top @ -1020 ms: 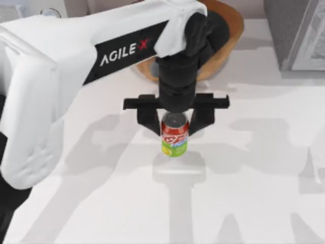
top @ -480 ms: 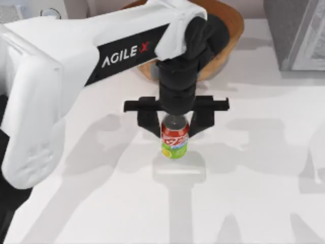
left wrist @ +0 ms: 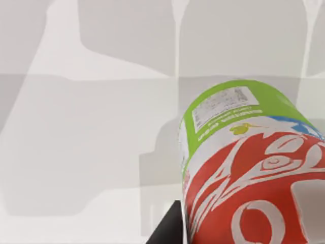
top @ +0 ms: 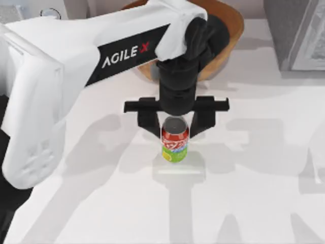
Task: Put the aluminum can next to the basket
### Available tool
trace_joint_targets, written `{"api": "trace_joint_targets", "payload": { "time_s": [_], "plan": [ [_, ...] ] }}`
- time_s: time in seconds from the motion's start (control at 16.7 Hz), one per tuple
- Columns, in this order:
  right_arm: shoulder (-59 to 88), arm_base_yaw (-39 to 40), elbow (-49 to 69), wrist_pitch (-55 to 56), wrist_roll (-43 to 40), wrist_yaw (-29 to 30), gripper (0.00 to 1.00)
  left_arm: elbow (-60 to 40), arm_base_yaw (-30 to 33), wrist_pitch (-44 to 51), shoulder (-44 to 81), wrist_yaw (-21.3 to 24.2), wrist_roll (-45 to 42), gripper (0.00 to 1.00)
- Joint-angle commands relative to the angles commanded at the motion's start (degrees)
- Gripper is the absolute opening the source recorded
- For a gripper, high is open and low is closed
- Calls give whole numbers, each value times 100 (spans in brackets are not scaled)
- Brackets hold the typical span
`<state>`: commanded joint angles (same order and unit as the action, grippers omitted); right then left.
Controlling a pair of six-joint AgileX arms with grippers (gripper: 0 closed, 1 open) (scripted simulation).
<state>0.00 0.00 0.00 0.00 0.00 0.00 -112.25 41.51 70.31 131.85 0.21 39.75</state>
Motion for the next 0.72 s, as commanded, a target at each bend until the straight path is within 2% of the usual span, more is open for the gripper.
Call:
{"api": "trace_joint_targets", "payload": {
  "time_s": [0.18,0.72],
  "plan": [
    [0,0,0,0,0,0,100,0,0,0,0,0,0,98],
    [0,0,0,0,0,0,100,-1,-11,1,1,0,0,100]
  ]
}}
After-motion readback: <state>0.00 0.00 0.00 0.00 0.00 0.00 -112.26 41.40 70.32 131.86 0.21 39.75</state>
